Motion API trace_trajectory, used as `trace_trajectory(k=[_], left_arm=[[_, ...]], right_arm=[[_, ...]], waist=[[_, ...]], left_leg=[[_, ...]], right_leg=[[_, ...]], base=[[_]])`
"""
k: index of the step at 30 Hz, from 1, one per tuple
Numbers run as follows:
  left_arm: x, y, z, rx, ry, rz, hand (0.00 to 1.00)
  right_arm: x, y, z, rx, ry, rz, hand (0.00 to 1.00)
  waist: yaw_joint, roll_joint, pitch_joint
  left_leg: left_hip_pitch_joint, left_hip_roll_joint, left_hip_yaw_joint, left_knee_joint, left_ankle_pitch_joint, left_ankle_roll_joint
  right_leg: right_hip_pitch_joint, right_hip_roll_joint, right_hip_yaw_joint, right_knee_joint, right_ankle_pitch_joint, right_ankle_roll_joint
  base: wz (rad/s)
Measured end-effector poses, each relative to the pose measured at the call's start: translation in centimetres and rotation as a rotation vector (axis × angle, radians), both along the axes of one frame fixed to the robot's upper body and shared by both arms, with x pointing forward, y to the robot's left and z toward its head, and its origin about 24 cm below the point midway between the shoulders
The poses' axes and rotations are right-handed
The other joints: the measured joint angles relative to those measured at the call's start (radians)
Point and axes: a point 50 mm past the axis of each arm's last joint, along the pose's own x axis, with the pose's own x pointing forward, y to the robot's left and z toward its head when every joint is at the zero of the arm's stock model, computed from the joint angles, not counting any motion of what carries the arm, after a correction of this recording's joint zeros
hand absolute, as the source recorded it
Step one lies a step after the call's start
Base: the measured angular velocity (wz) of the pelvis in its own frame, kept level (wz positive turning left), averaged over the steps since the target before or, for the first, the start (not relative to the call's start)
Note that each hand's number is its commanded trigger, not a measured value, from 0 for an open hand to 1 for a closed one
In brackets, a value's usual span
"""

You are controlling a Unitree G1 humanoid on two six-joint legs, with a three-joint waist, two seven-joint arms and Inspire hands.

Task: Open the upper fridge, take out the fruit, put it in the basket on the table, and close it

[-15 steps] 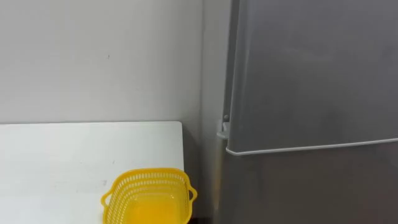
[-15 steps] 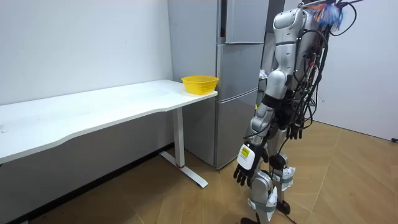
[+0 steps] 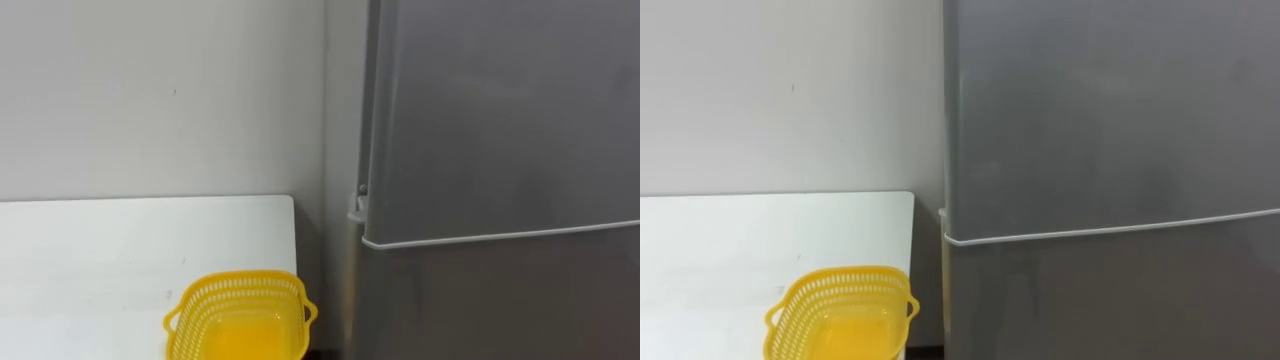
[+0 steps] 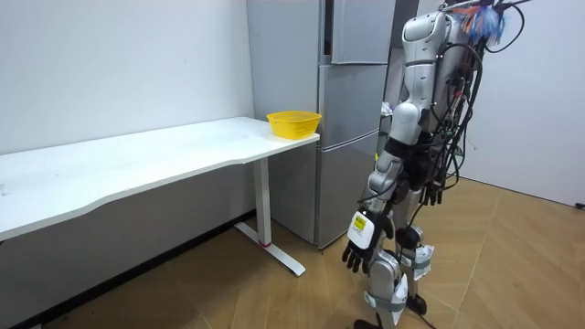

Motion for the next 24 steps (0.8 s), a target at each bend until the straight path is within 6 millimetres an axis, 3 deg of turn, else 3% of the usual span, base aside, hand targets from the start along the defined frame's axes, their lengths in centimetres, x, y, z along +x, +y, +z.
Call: trace_trajectory(k=[4,8,15,18,21,24], left_arm=[[-0.3,0.0,0.0,-0.002,-0.011,0.105,0.0],[-0.9,0.6,0.2,0.045,-0.053,0.318,0.0],[1.4,3.1,1.2,0.241,-0.298,0.786,0.0],[4.5,5.0,2.5,0.333,-0.493,0.897,0.0],[8.8,7.2,5.6,0.453,-0.755,0.938,0.0],[14.0,8.6,11.5,0.532,-1.143,0.952,0.0]], right_arm=[[-0.3,0.0,0.0,0.011,0.008,-0.055,0.0],[-0.6,-0.2,0.0,0.002,0.001,-0.117,0.0],[0.2,-0.7,0.1,-0.033,-0.04,-0.162,0.0],[0.6,-1.3,0.3,-0.047,-0.08,-0.176,0.0],[1.4,-1.5,0.3,-0.061,-0.122,-0.157,0.0],[2.1,-1.5,0.4,-0.059,-0.167,-0.174,0.0]], waist=[[-0.002,0.0,0.0003],[0.0,-0.002,0.0005],[0.008,0.008,-0.0006],[0.03,0.014,-0.0014],[0.032,0.02,-0.0018],[0.047,0.024,-0.003]], left_leg=[[-0.004,0.0,-0.018,0.0,0.0,0.0],[-0.001,0.0,-0.032,0.0,0.0,0.0],[-0.001,0.001,-0.035,0.001,0.0,0.0],[0.002,0.0,-0.035,-0.001,0.001,0.002],[-0.001,0.0,-0.038,-0.005,0.001,0.002],[-0.004,-0.004,-0.051,-0.022,0.004,0.006]], right_leg=[[0.0,-0.001,-0.01,-0.003,0.0,0.0],[0.009,-0.001,-0.021,-0.005,-0.001,-0.001],[0.015,0.0,-0.026,-0.013,0.005,-0.003],[0.015,0.0,-0.022,-0.013,0.008,-0.001],[0.01,0.001,-0.022,-0.01,0.008,-0.001],[-0.007,0.003,-0.02,-0.002,0.008,-0.001]], base=[[0.07],[0.07],[0.02],[-0.03],[0.01],[-0.06]])
